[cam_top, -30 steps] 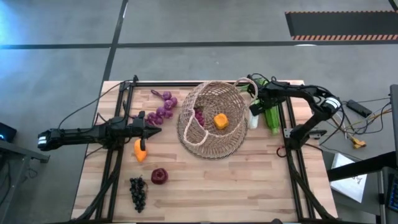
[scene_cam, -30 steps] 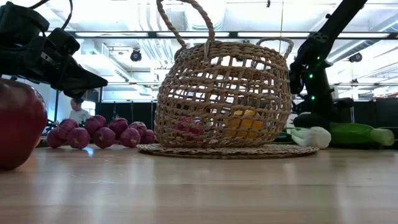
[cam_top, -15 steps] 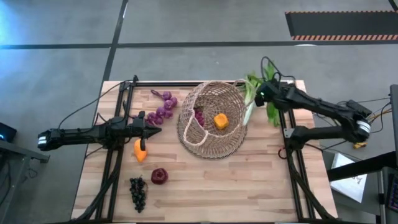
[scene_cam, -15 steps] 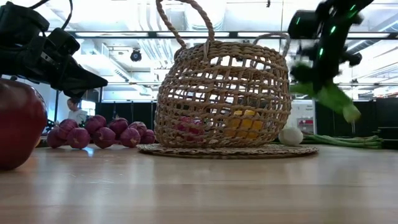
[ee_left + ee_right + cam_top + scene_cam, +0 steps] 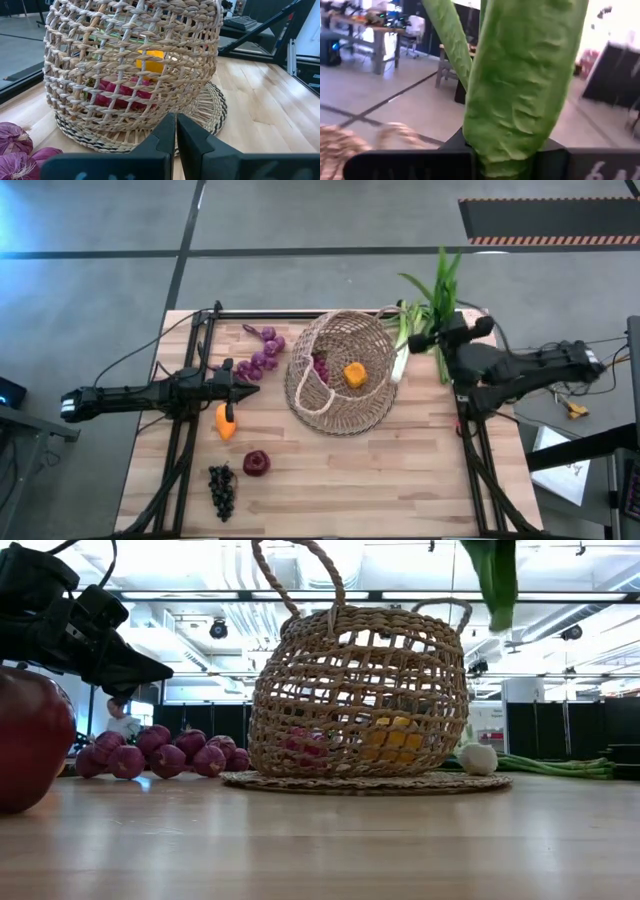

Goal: Build produce basket
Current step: Put the aloe vera into the basket

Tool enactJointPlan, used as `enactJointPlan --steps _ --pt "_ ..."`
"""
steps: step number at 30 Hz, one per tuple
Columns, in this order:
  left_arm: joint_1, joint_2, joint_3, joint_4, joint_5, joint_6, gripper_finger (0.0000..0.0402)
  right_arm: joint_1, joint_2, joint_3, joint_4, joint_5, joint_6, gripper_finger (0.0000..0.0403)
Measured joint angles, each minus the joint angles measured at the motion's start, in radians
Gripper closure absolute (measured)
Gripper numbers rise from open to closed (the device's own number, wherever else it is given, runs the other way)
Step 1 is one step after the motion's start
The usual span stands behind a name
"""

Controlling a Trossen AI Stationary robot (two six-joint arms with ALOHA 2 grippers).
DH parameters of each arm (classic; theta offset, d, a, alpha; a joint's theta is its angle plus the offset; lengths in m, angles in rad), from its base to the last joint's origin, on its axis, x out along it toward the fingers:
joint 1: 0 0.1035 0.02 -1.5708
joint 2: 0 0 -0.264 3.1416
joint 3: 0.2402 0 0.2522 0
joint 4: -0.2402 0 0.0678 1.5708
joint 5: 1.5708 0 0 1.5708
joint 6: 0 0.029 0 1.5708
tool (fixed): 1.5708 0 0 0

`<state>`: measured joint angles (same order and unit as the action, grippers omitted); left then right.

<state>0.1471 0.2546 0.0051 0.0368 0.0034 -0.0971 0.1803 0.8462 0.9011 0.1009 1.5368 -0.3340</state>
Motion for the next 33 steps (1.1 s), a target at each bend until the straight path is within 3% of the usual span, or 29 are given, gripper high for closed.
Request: enactJointPlan --steps 2,4,7,9,15,20,27,33 --pt "0.000 0.000 0.000 0.000 0.000 0.000 0.0402 0.048 0.053 0.000 0.293 -0.047 -0.289 0.0374" --pt "0.000 0.000 0.000 0.000 0.000 0.000 0.0402 0.093 0.110 0.000 0.560 -0.163 -0.488 0.0374" --pt "0.000 0.000 0.000 0.000 0.000 0.000 0.0402 0.132 0.196 0.009 0.820 -0.335 -0.619 0.0374" --pt "0.000 0.000 0.000 0.000 0.000 0.000 0.0402 0.131 0.238 0.019 0.858 -0.404 -0.626 0.0374" --pt "0.000 0.000 0.000 0.000 0.000 0.000 0.0402 0.061 0.339 0.027 0.718 -0.601 -0.431 0.0374" --pt "0.000 0.000 0.000 0.000 0.000 0.000 0.0402 -0.098 0.426 0.027 0.605 -0.822 -0.214 0.0374" --pt "0.000 0.000 0.000 0.000 0.000 0.000 0.0402 -0.303 0.563 0.027 0.620 -0.830 -0.007 0.0374" --pt "0.000 0.000 0.000 0.000 0.000 0.000 0.0402 -0.370 0.710 0.026 0.676 -0.816 0.130 0.0374"
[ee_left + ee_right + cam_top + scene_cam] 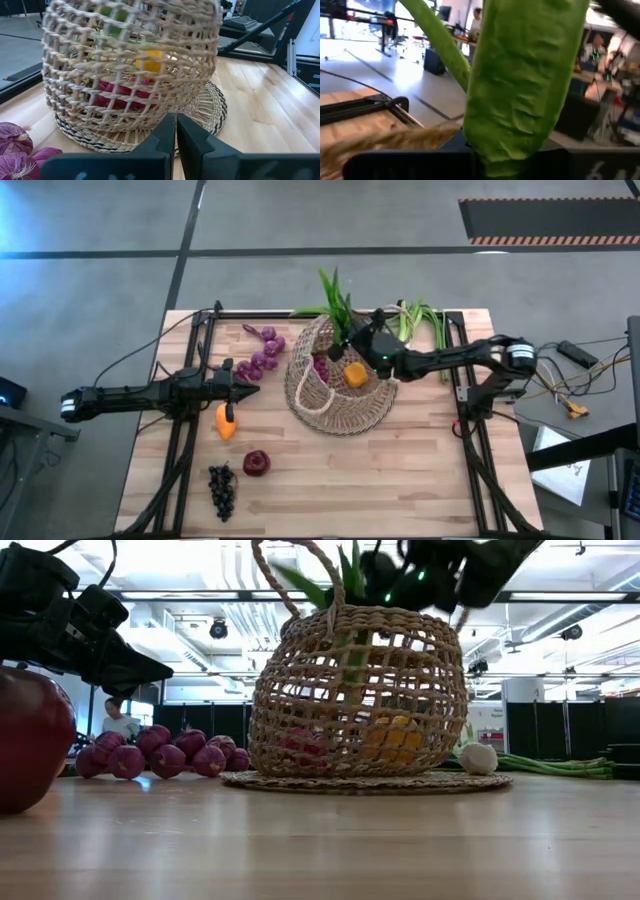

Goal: Build produce basket
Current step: Put the aloe vera into the basket

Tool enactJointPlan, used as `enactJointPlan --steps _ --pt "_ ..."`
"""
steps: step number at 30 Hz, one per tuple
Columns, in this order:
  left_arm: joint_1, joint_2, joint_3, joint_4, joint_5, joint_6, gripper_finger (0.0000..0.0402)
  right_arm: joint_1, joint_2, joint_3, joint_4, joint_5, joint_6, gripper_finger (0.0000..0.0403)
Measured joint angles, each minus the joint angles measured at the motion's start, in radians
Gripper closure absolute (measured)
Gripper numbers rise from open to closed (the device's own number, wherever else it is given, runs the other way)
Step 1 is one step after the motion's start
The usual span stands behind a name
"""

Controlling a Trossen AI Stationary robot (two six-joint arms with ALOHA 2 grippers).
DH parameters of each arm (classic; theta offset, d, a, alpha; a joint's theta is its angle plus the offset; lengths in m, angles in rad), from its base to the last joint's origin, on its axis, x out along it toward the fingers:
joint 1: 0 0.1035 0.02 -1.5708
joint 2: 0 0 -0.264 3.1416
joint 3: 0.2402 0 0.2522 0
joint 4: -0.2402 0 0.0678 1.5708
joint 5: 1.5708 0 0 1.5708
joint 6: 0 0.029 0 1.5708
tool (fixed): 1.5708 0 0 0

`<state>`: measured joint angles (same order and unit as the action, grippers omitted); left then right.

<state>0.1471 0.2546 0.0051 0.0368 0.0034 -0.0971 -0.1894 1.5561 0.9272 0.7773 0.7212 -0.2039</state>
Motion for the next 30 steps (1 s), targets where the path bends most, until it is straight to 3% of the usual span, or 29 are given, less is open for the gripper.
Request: enactJointPlan --steps 9,21,26,30 --pt "0.000 0.000 0.000 0.000 0.000 0.000 0.0402 -0.009 0.083 0.000 -0.104 0.008 0.163 0.0336" --pt "0.000 -0.001 0.000 0.000 0.000 0.000 0.0402 -0.011 0.070 0.001 -0.301 -0.069 0.306 0.0203" --pt "0.000 0.000 0.000 0.000 0.000 0.000 0.0402 -0.003 -0.003 0.003 -0.444 -0.080 0.339 0.0168" --pt "0.000 -0.001 0.000 0.000 0.000 0.000 0.0402 -0.003 -0.098 0.058 -0.682 -0.142 0.403 0.0149"
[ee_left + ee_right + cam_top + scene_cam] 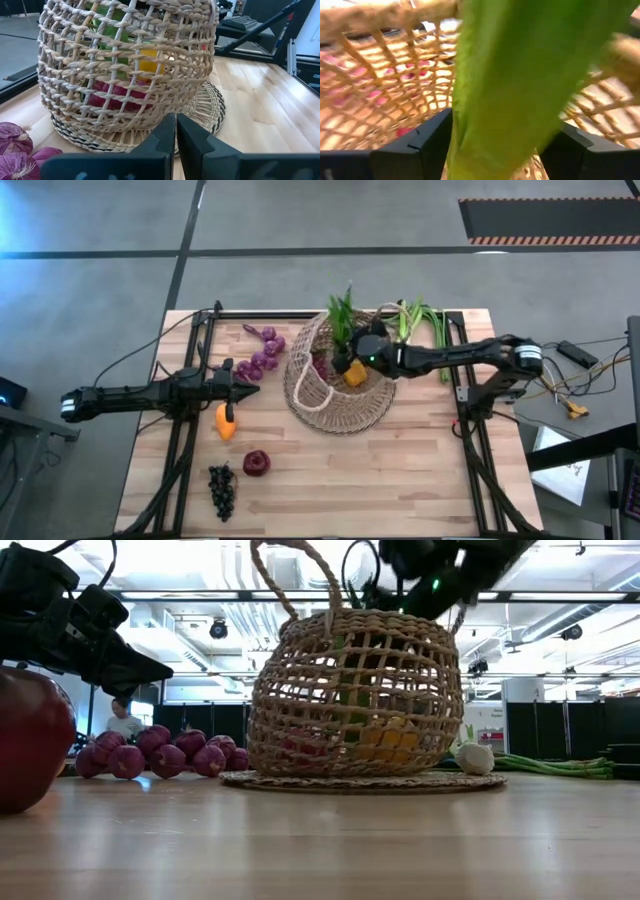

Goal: Build produce basket
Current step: Put the aloe vera into the basket, then put the celery into the basket

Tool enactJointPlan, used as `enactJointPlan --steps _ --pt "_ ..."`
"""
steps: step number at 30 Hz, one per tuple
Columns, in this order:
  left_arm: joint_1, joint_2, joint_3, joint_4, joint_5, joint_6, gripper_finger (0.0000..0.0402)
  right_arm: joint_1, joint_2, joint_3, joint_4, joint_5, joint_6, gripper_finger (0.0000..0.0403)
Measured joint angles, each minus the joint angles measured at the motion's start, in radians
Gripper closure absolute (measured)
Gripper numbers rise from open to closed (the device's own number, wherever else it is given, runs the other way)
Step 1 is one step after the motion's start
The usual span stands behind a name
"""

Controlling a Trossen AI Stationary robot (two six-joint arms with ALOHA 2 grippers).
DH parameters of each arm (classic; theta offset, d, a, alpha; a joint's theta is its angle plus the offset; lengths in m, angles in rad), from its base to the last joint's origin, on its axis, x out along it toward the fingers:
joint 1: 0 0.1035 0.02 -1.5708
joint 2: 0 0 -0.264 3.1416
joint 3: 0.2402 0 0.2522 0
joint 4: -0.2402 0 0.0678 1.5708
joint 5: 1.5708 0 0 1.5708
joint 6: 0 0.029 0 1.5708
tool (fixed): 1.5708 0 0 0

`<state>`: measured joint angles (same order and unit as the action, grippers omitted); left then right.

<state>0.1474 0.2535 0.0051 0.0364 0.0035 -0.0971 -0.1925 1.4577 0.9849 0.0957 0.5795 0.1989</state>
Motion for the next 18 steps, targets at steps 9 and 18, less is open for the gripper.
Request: enactJointPlan --steps 9,18 --pt "0.000 0.001 0.000 0.000 0.000 0.000 0.0402 0.054 -0.150 0.179 -0.447 -0.049 0.035 0.0128" --pt "0.000 0.001 0.000 0.000 0.000 0.000 0.0402 0.237 -0.300 0.243 -0.781 -0.205 0.143 0.0155"
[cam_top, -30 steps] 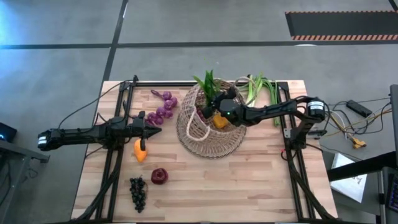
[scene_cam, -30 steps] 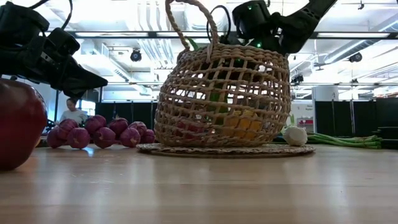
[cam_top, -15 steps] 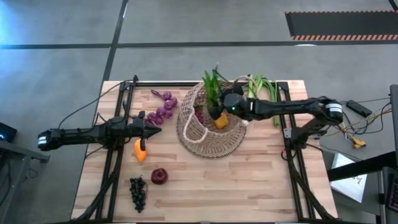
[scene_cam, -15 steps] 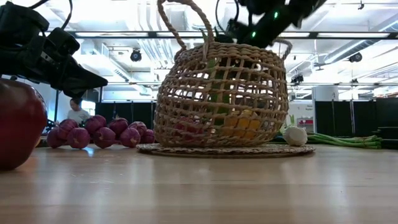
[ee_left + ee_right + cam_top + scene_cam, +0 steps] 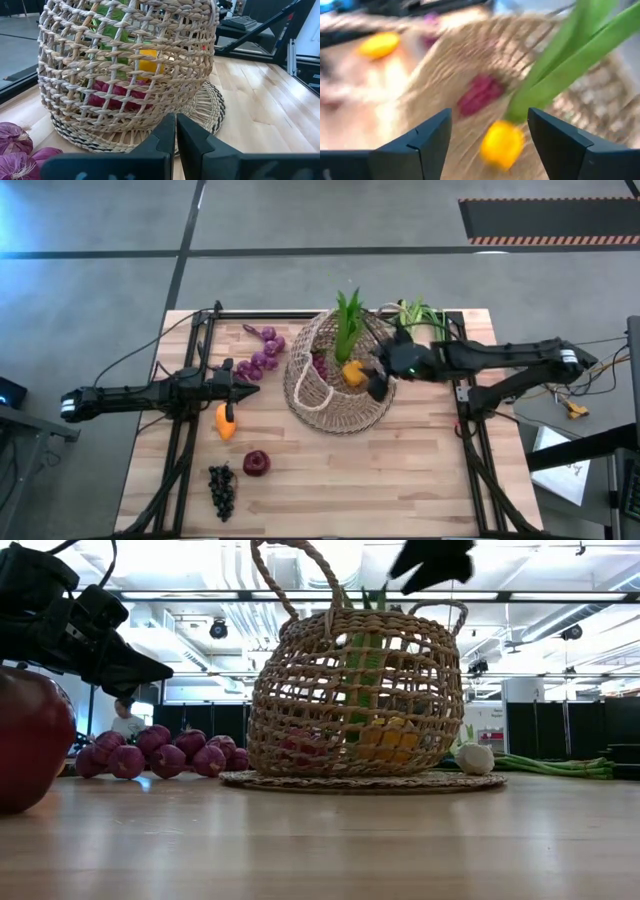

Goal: Build produce basket
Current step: Put the celery into the basket

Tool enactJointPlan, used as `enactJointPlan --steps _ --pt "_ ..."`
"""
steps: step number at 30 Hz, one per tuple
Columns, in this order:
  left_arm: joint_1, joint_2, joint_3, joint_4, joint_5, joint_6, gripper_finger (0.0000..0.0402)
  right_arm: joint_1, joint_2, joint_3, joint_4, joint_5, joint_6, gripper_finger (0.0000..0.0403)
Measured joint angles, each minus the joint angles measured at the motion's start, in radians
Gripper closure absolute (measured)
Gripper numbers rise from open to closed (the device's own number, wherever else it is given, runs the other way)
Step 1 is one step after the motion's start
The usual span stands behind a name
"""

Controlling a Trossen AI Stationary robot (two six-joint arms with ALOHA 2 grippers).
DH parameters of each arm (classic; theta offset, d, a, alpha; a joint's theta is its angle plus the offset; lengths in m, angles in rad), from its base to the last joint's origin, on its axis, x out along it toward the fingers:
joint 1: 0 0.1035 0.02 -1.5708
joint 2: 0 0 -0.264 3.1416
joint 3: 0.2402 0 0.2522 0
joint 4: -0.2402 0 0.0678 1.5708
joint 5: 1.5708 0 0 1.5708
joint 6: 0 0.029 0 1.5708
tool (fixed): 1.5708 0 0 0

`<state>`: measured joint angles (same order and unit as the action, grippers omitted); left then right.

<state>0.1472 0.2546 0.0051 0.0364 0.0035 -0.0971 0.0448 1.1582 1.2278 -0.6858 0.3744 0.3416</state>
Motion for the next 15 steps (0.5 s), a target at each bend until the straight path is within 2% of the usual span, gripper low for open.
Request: enactJointPlan --steps 3,6,15 --pt "0.000 0.000 0.000 0.000 0.000 0.000 0.0402 0.043 -0.033 -0.033 -0.144 -0.077 0.100 0.0165" --pt "0.000 0.000 0.000 0.000 0.000 0.000 0.0402 0.064 -0.054 -0.115 -0.247 -0.087 0.239 0.0173" --pt "0.000 0.000 0.000 0.000 0.000 0.000 0.0402 0.029 -0.131 -0.372 -0.270 -0.088 0.437 0.0175"
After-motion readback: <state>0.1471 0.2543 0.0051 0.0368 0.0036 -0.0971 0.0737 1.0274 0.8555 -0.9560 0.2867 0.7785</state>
